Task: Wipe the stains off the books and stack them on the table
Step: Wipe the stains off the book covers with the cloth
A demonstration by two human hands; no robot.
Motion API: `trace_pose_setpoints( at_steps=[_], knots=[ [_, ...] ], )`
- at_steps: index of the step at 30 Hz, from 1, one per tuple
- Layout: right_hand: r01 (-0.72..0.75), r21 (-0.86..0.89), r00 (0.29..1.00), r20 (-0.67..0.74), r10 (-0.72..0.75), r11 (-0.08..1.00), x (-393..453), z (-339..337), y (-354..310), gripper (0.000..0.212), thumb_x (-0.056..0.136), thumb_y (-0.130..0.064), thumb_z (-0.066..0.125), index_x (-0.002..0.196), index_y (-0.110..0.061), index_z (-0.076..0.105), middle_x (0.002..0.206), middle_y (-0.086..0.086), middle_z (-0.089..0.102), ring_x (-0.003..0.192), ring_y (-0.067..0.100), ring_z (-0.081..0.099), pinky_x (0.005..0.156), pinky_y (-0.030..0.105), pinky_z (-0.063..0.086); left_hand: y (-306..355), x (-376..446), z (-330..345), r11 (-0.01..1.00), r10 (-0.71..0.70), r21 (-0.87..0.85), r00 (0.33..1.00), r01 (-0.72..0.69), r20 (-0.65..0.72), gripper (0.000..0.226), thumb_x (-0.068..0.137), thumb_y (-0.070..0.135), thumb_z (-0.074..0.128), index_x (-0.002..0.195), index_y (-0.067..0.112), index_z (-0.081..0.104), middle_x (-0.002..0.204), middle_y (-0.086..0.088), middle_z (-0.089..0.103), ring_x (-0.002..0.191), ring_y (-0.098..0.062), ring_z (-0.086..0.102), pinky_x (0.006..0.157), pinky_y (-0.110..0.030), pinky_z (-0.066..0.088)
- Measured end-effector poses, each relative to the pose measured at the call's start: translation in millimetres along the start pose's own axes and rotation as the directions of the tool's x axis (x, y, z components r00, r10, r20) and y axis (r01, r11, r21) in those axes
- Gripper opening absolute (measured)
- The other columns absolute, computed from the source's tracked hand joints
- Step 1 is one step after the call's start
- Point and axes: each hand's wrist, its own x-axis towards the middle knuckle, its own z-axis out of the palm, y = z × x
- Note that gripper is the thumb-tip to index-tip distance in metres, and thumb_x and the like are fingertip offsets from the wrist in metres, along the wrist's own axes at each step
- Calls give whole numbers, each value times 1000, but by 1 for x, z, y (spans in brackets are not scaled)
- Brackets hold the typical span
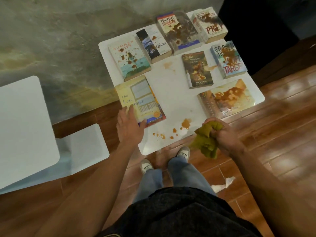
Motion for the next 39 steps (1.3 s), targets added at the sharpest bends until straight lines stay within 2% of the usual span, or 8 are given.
trace_pose_setpoints(
  at_steps=[3, 9, 12, 18, 23, 27, 31, 39],
  knots=[
    [-36, -150, 991, -131, 16, 988, 4, 4, 15, 34, 99, 11, 39, 92, -10, 66, 81, 10, 71, 80, 33, 67, 75, 53, 58, -2, 6, -4, 997, 53, 45, 995, -57, 88, 62, 98, 47, 56, 146, 14, 37, 148, -12, 33, 134, -32, 36, 105, -49, 42],
    [-170, -310, 961, -263, 88, 935, 26, 23, 33, 22, 98, -5, 52, 94, -21, 66, 97, 10, 69, 98, 31, 65, 92, 47, 55, -5, 16, -15, 972, 114, 187, 983, -140, 141, 55, 95, 46, 60, 135, 11, 46, 137, -13, 39, 123, -32, 42, 96, -46, 44],
    [-216, -419, 928, -370, 51, 882, 35, 31, 42, 15, 98, -12, 56, 111, -19, 55, 108, 7, 61, 103, 28, 58, 86, 37, 49, -7, 15, -15, 966, 144, 194, 979, -170, 144, 53, 95, 46, 61, 133, 12, 46, 134, -11, 40, 121, -30, 42, 94, -44, 45],
    [-253, -555, 771, -611, -182, 793, 31, 46, 68, 48, 89, -25, 73, 121, -28, 38, 115, 7, 40, 87, 23, 54, 73, 36, 50, -7, 12, -15, 963, 156, 203, 980, -179, 125, 53, 96, 47, 59, 134, 13, 45, 135, -10, 41, 122, -27, 41, 93, -40, 44],
    [-174, -745, 749, -525, -404, 644, 31, 52, 82, 12, 98, -14, 56, 110, -16, 58, 115, 8, 38, 96, 30, 51, 79, 44, 56, -6, 12, -15, 960, 151, 217, 979, -179, 137, 55, 96, 48, 59, 136, 13, 43, 137, -11, 41, 124, -27, 41, 95, -40, 45],
    [-142, -747, 803, -471, -365, 650, 23, 62, 90, 26, 98, -27, 59, 116, -10, 66, 129, 17, 40, 112, 39, 49, 90, 54, 52, -6, 12, -16, 956, 157, 226, 977, -188, 146, 55, 96, 48, 59, 136, 14, 43, 137, -11, 41, 125, -27, 41, 97, -41, 45],
    [-294, -885, 852, -414, -321, 361, 17, 79, 94, 73, 83, -61, 68, 135, -12, 50, 141, 21, 34, 124, 45, 39, 100, 56, 42, -4, 15, -17, 956, 166, 221, 977, -193, 137, 54, 96, 49, 58, 135, 14, 44, 137, -11, 41, 124, -27, 40, 96, -41, 45],
    [-214, -900, 858, -359, -368, 379, 29, 68, 79, 29, 103, -17, 49, 128, -7, 60, 135, 23, 41, 109, 47, 47, 85, 55, 51, -7, 15, -19, 975, 150, 131, 967, -180, 208, 78, 77, 52, 81, 134, 12, 44, 137, -11, 33, 124, -31, 31, 97, -36, 42]
  ],
)
